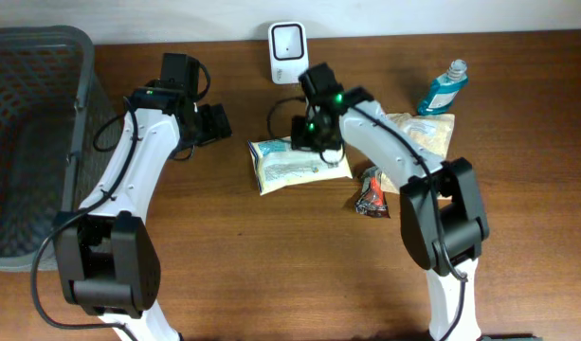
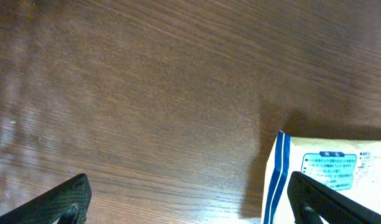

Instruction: Scan the item barcode

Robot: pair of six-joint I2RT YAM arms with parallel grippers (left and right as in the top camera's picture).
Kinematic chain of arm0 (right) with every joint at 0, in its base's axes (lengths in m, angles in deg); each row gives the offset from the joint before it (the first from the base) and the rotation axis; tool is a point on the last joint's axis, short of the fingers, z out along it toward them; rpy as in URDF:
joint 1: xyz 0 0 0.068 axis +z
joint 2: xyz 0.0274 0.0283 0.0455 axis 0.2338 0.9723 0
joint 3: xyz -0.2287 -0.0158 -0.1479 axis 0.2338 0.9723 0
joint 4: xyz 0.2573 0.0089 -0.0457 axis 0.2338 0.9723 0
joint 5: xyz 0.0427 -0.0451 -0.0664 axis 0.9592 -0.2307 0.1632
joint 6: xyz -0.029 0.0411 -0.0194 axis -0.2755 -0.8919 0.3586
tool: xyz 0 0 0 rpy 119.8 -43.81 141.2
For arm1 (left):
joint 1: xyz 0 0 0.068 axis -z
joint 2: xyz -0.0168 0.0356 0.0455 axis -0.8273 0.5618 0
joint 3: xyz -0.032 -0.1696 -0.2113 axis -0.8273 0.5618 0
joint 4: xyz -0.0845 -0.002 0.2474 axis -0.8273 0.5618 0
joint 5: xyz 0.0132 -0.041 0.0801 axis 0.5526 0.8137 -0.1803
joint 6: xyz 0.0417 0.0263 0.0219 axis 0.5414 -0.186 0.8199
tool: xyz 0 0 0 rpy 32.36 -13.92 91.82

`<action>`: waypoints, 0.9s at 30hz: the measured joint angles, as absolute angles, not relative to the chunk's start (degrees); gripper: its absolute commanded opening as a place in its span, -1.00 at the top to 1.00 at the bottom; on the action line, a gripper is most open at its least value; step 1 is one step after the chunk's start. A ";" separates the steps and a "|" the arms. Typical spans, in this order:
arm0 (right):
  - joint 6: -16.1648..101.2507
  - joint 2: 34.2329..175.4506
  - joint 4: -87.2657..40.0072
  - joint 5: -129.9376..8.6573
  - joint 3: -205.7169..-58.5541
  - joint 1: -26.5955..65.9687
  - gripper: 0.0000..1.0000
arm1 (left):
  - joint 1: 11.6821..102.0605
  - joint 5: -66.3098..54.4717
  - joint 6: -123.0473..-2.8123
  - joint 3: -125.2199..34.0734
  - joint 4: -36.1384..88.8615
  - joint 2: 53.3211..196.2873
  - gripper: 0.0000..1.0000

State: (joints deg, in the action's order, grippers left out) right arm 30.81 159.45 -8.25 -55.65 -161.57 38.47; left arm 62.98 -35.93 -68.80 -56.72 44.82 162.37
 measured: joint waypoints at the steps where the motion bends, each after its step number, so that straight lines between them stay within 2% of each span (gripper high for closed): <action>1: 30.78 159.06 -6.88 -55.69 -163.18 38.47 0.92 | 62.98 -35.93 -68.80 -56.72 44.80 162.37 -0.98; 8: 30.43 156.78 -3.97 -55.47 -162.11 40.42 0.92 | 62.98 -35.95 -68.80 -56.72 44.82 162.37 -0.98; 15: 23.81 156.70 -17.56 -55.49 -150.55 46.32 0.92 | 62.98 -35.95 -68.80 -56.72 44.84 162.37 -0.98; 20: 21.87 156.70 -26.18 -55.71 -145.13 47.17 0.92 | 62.98 -35.93 -68.80 -56.72 44.84 162.37 -0.98; 23: 21.78 156.70 -25.91 -55.71 -144.89 46.97 0.92 | 62.98 -35.93 -68.80 -56.72 44.86 162.37 -0.98; 27: 24.51 156.65 -18.68 -56.37 -150.72 45.82 0.92 | 62.98 -35.95 -68.80 -56.72 44.82 162.37 -0.98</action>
State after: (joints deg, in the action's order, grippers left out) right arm 24.51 156.65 -18.68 -56.37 -150.72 45.82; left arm 62.98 -35.95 -68.80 -56.72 44.82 162.37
